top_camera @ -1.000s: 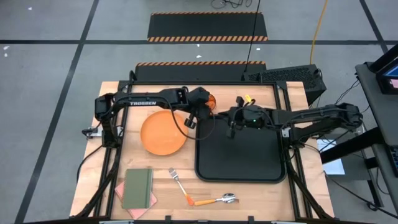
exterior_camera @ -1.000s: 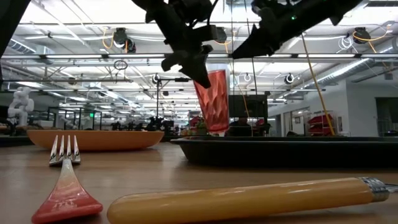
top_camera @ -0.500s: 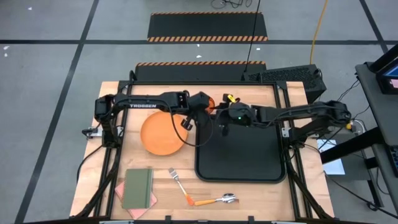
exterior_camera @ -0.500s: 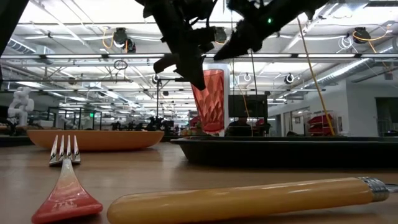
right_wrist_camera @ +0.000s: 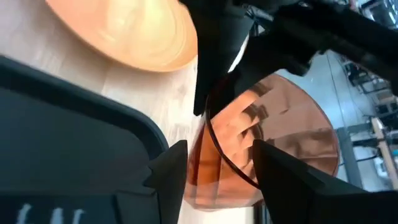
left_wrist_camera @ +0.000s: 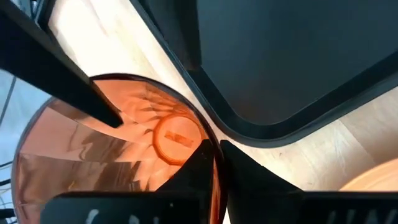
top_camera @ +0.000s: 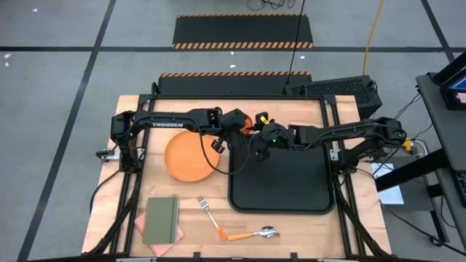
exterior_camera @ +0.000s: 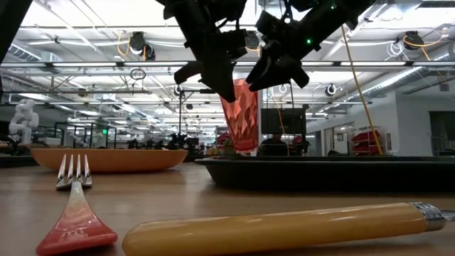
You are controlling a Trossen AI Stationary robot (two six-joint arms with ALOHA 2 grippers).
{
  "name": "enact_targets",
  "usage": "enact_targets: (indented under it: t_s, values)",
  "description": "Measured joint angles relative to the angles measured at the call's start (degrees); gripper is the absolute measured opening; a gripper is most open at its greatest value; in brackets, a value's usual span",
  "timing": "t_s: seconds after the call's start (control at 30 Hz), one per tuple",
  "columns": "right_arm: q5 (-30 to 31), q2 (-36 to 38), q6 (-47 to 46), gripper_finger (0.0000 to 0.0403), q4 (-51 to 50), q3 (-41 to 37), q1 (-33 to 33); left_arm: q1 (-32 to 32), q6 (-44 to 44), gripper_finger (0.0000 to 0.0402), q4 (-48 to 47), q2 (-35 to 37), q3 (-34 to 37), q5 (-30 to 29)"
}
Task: Pick and place plate/cup/fork/spoon on tray
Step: Put the brown glass on the top left of the black serving tray
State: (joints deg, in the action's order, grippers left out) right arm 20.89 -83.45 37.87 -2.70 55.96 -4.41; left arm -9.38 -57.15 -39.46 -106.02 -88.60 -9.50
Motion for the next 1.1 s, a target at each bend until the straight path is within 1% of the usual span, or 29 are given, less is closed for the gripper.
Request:
enact_targets:
  t_s: [0.2, 0.37, 0.43, 0.57, 0.77, 0.9, 1.0, 1.1]
  values:
    - [-0.6, -0.12, 3.71, 0.013, -0.14, -0.06, -1.43, 0.37, -0.17, 0.0031, 0.6, 0.0, 0.0, -0.04]
    - [-4.07, -0.12, 6.24, 0.0081, -0.71, -0.06, -2.26, 0.41, -0.24, 0.0033, 0.69, 0.0, 0.02, -0.05]
    - [-4.79, -0.1, 6.97, 0.0068, -0.96, -0.33, -2.36, 0.43, -0.25, 0.0034, 1.47, 0.0, 0.08, 0.0]
    - [-4.48, -0.06, 8.5, 0.0061, -0.77, -0.78, -2.36, 0.43, -0.7, 0.0034, 2.29, 0.0, 0.11, 0.2]
    - [-4.66, -0.06, 9.39, 0.0079, -0.44, -0.78, -2.37, 0.41, -0.85, 0.0035, 4.14, 0.0, 0.11, 0.19]
    - [-4.73, -0.08, 10.61, 0.0081, -0.31, -0.78, -2.54, 0.41, -0.96, 0.0035, 5.85, 0.0, 0.11, 0.16]
    - [-4.74, -0.08, 10.66, 0.0067, -0.34, -0.78, -2.68, 0.41, -1.41, 0.0035, 6.11, 0.0, 0.11, 0.15]
    - [-5.04, -0.12, 11.01, 0.004, -0.48, -0.79, -2.71, 0.41, -1.78, 0.0035, 6.12, 0.0, 0.11, 0.13]
